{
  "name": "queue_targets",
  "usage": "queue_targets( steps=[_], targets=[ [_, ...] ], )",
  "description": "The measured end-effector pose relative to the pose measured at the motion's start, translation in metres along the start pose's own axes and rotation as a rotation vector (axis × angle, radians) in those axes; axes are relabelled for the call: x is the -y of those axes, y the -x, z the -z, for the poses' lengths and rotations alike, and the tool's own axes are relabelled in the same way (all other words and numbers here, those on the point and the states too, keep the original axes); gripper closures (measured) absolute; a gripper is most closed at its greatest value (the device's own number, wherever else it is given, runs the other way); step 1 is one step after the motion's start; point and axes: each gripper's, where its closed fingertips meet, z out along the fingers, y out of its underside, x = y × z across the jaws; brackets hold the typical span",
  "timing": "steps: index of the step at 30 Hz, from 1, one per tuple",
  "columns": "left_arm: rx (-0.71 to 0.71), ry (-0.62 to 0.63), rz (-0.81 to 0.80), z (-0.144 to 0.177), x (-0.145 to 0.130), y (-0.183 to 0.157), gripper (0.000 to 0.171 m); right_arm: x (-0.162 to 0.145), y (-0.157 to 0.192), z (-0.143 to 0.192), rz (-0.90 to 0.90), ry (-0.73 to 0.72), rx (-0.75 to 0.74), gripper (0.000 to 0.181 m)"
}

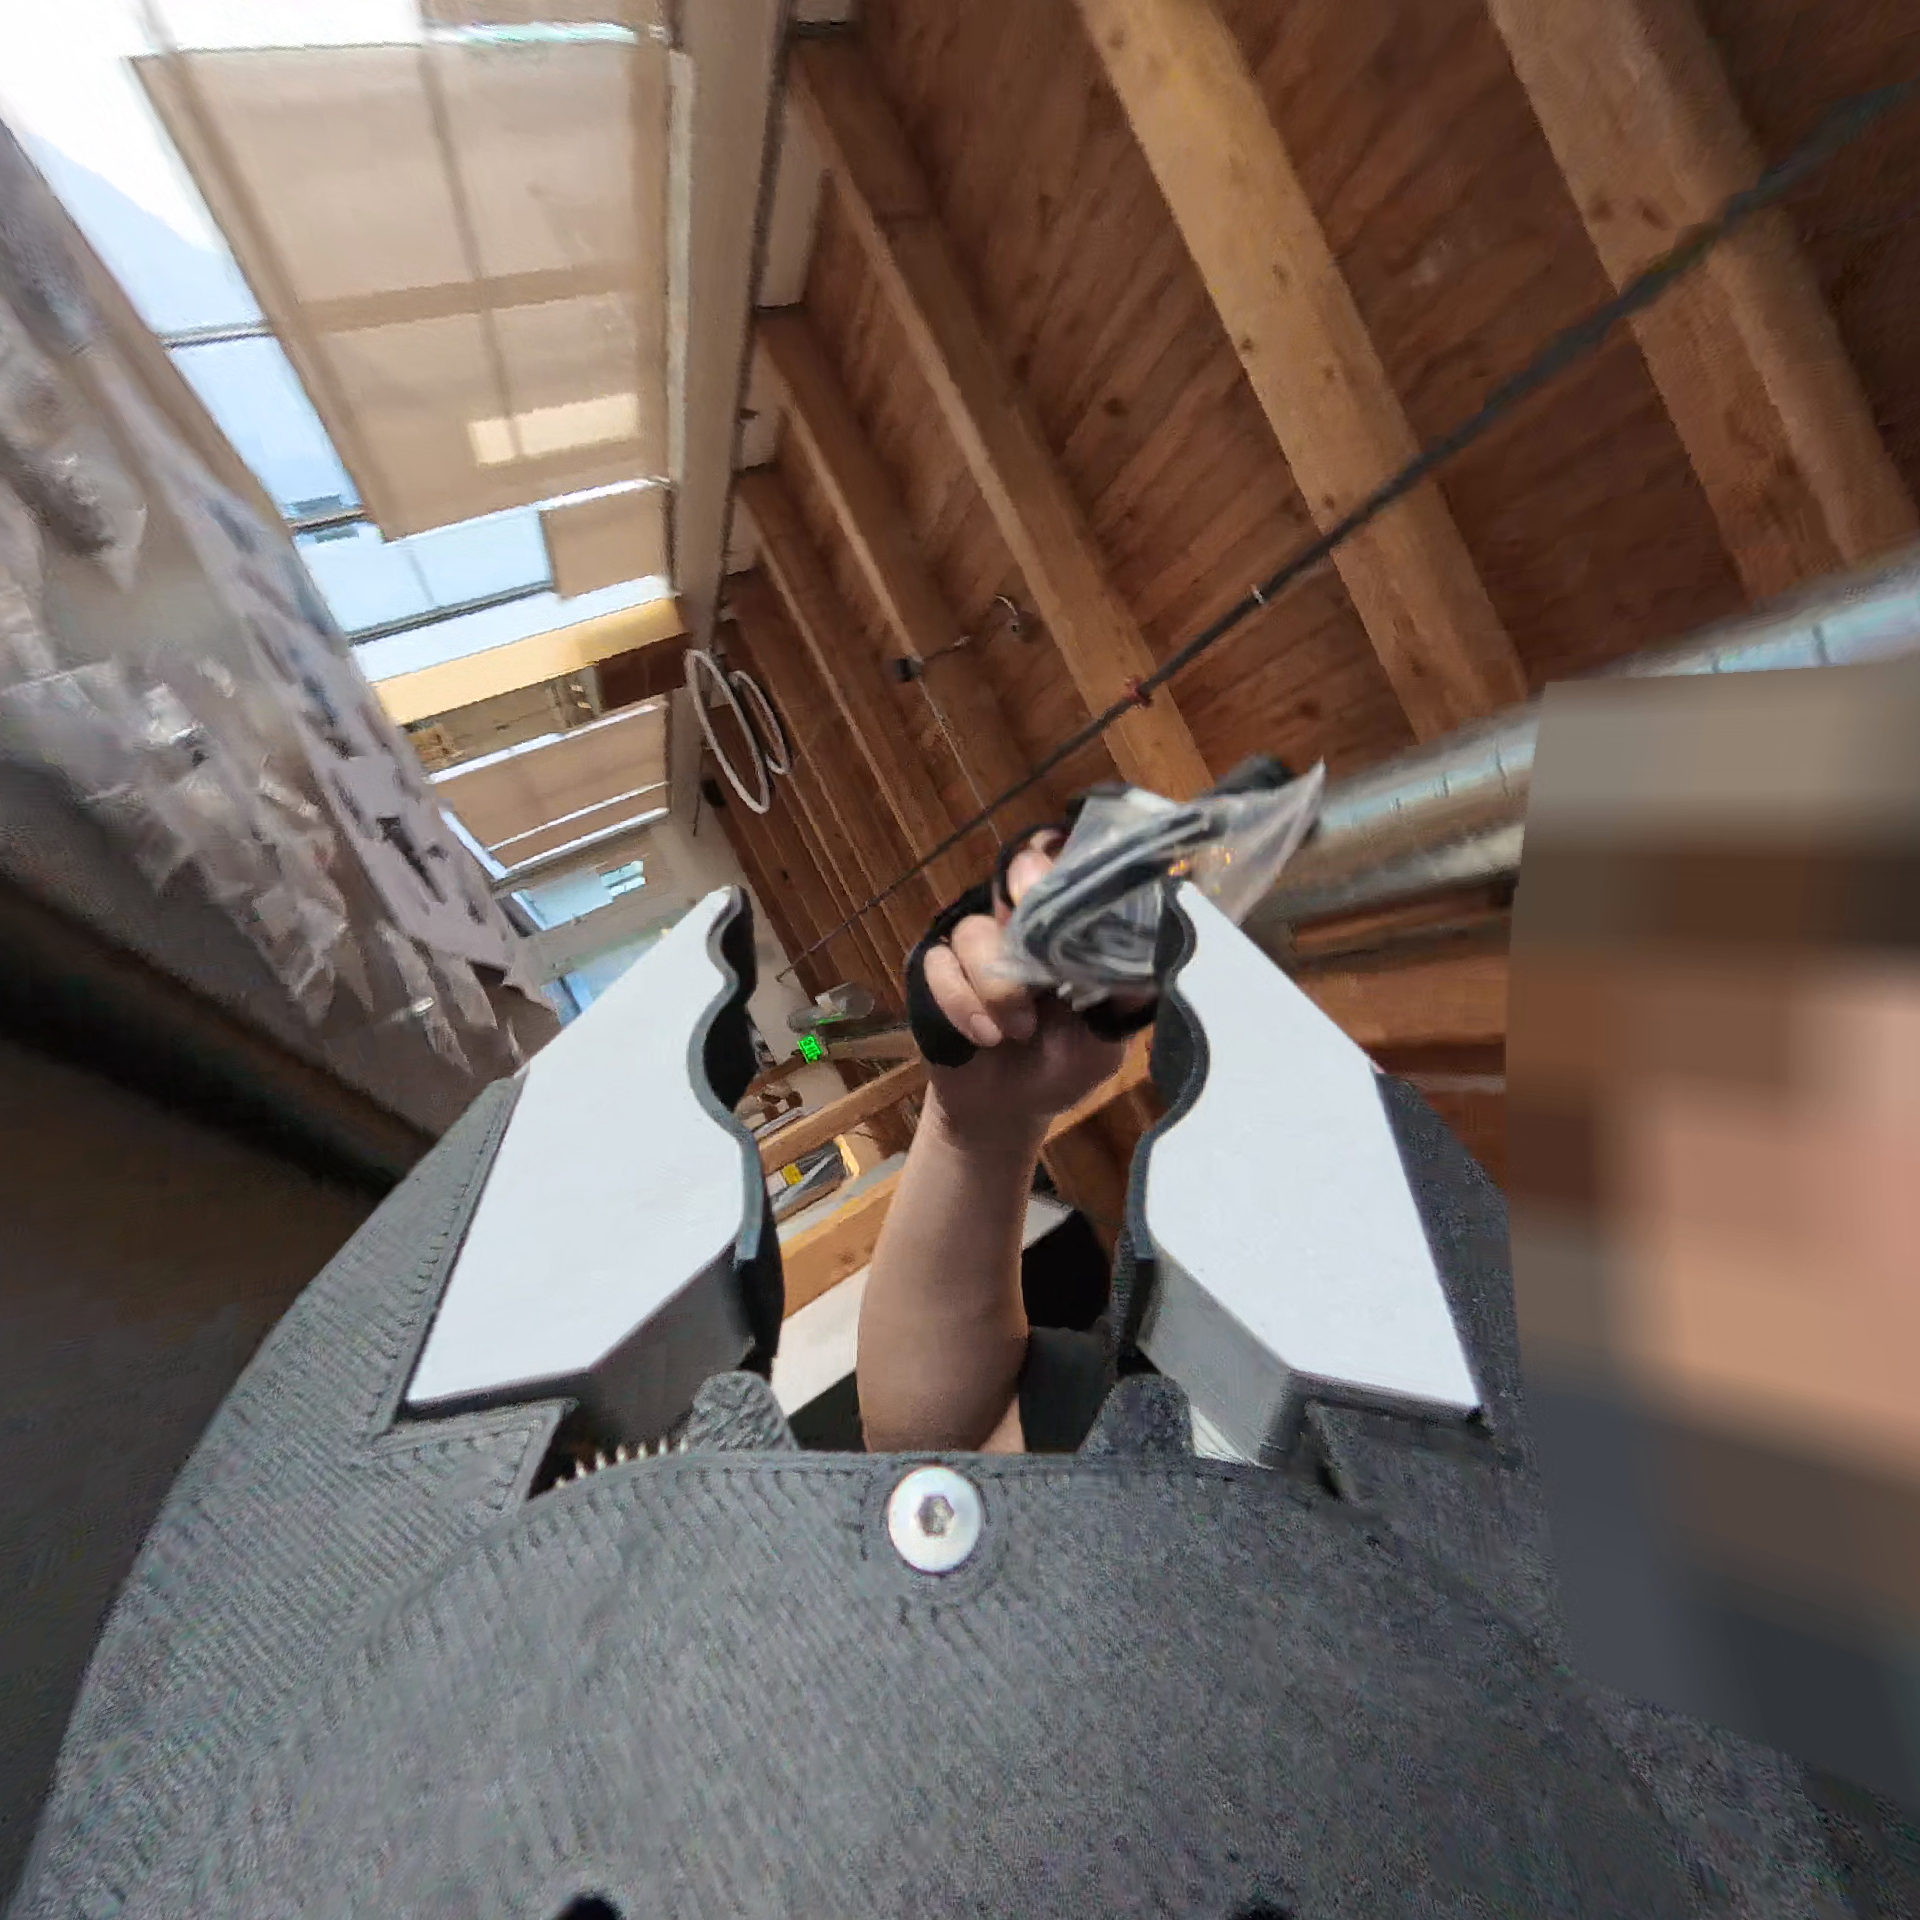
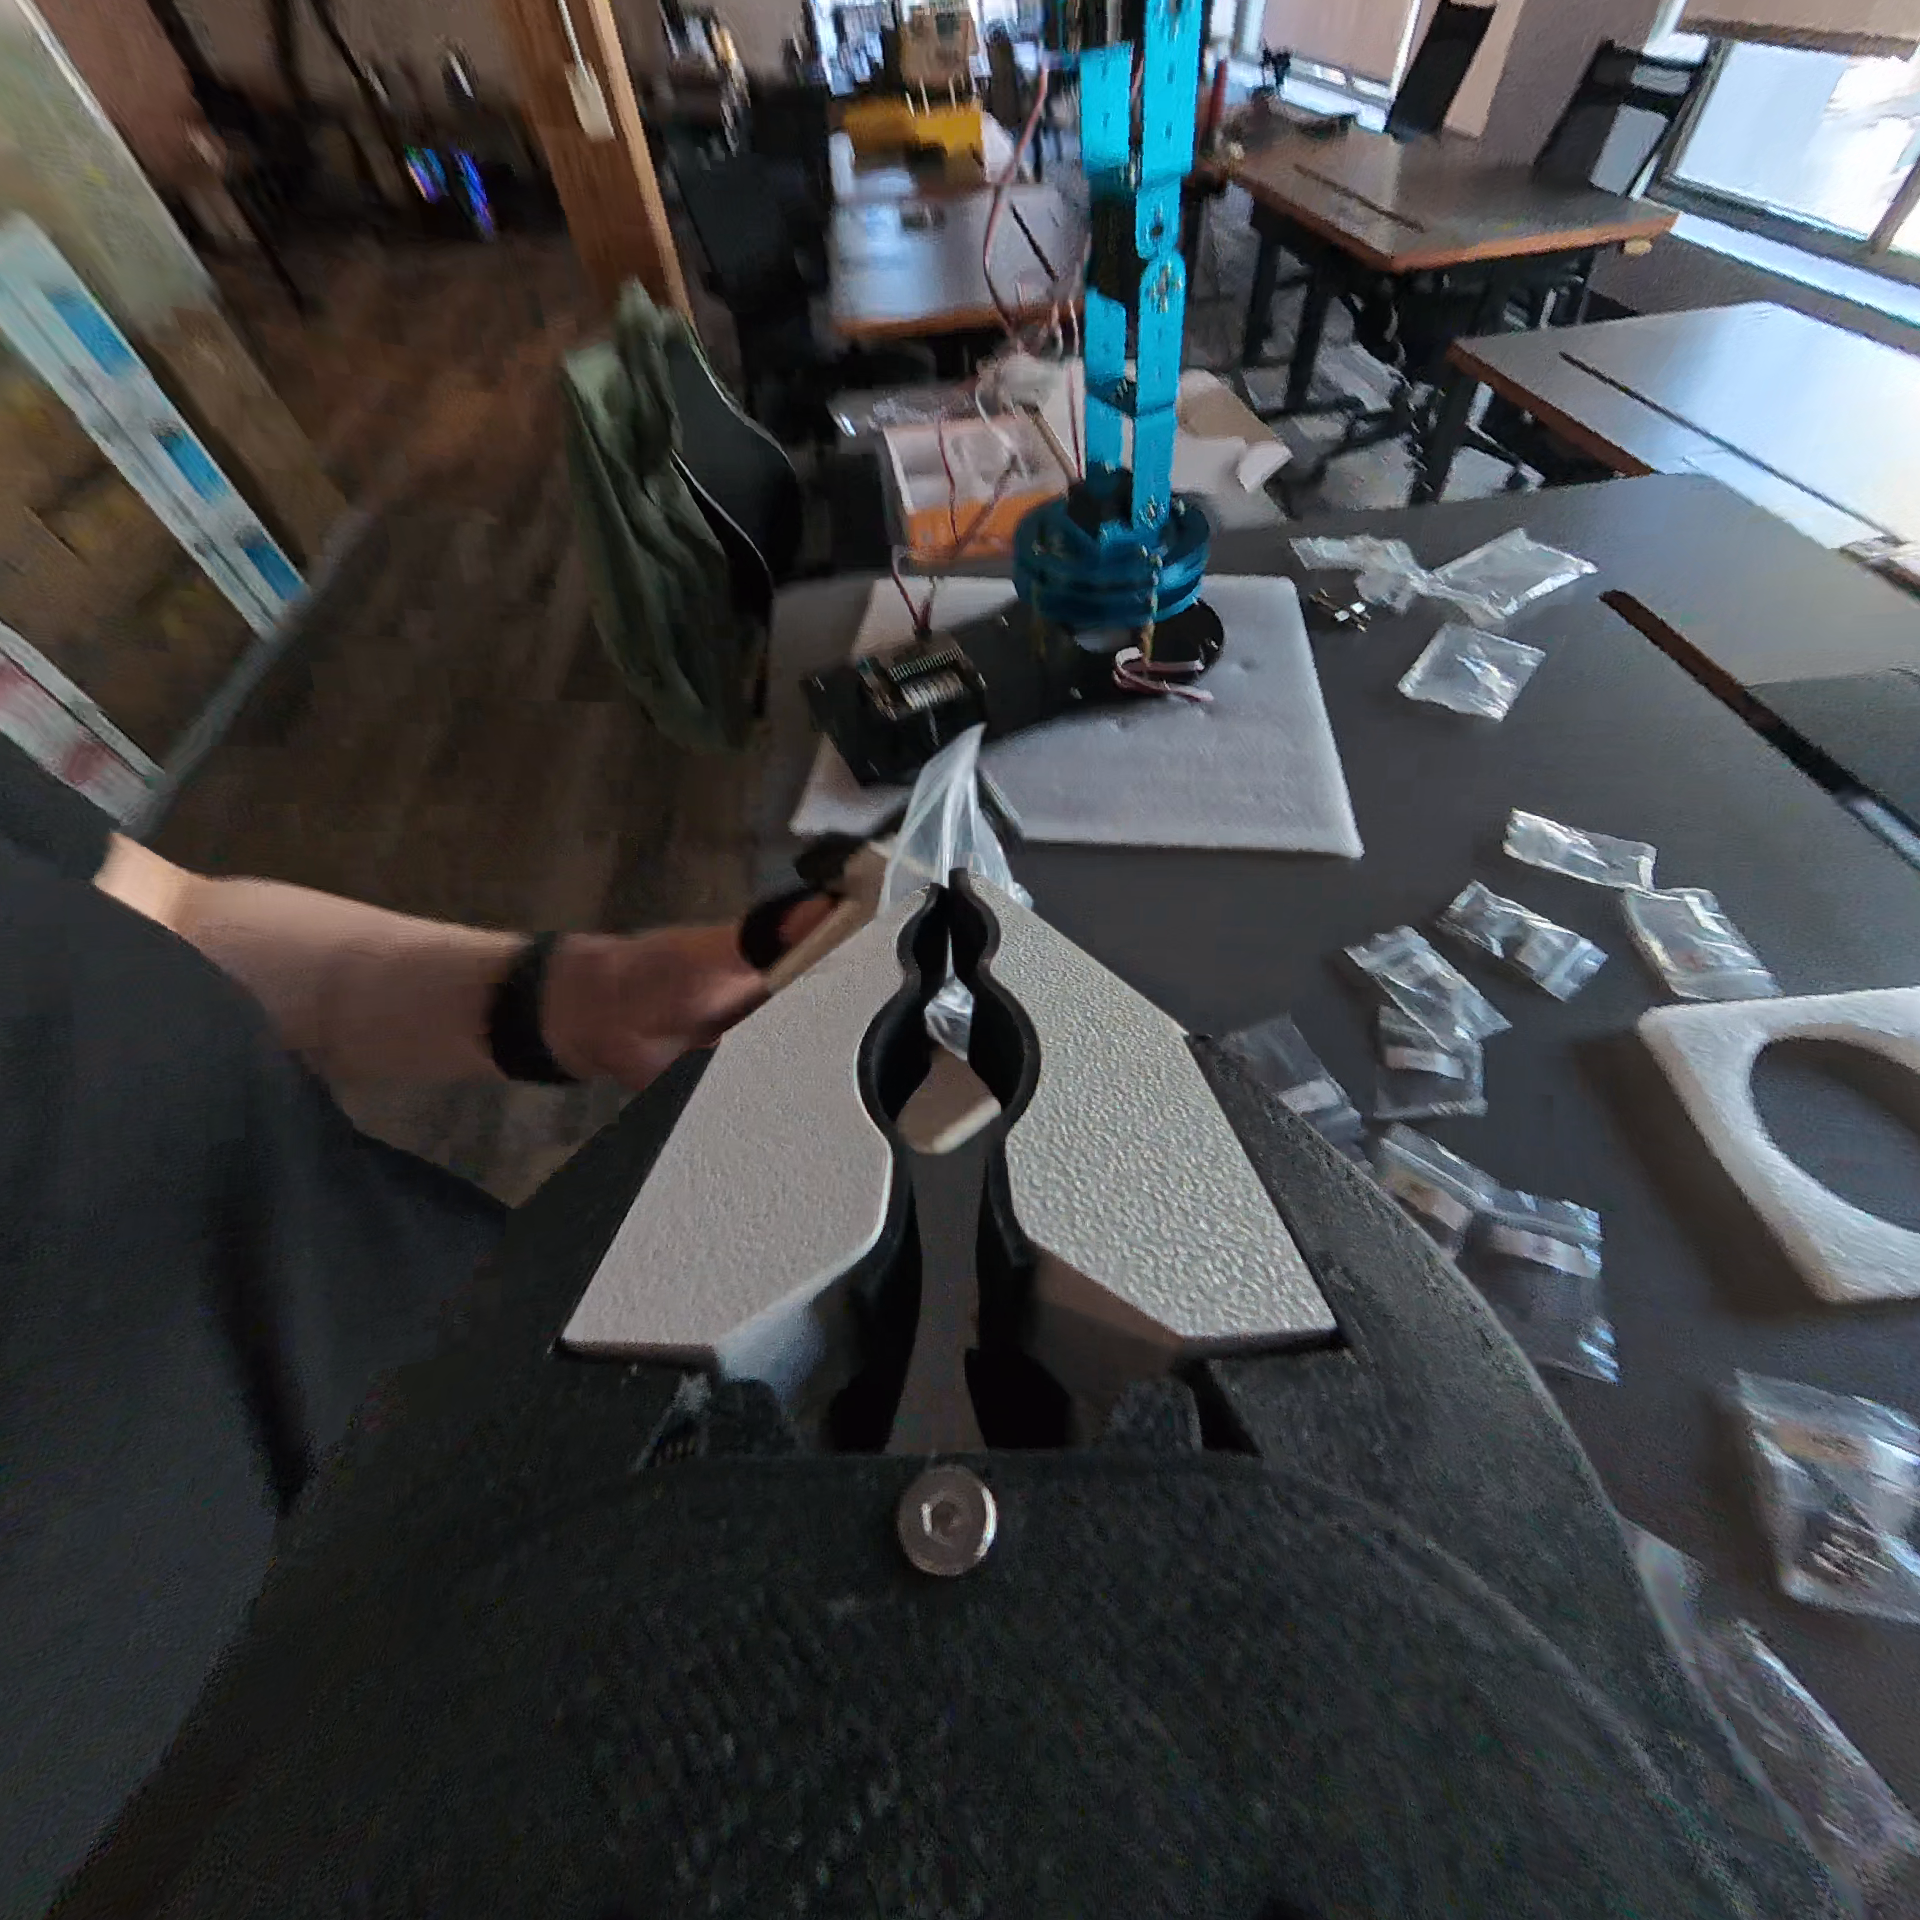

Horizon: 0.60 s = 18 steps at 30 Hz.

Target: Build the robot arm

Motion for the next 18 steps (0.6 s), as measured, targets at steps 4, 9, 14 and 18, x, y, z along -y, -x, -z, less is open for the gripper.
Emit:
queue_targets(
  steps=[4,9,14,18],
  targets=[
    [-0.175,0.070,-0.101,-0.012,-0.006,-0.028,0.125,0.016,-0.006,0.008,-0.225,-0.144,0.120,0.181],
    [-0.149,0.034,-0.141,-0.014,0.013,-0.019,0.121,0.024,-0.006,0.015,-0.377,-0.261,0.239,0.181],
    [-0.244,0.096,-0.133,-0.022,0.004,-0.029,0.108,0.028,-0.005,0.018,-0.433,-0.307,0.291,0.181],
    [-0.304,0.132,-0.135,-0.027,-0.008,-0.030,0.152,0.007,-0.022,0.013,-0.521,-0.310,0.268,0.181]
  ],
)
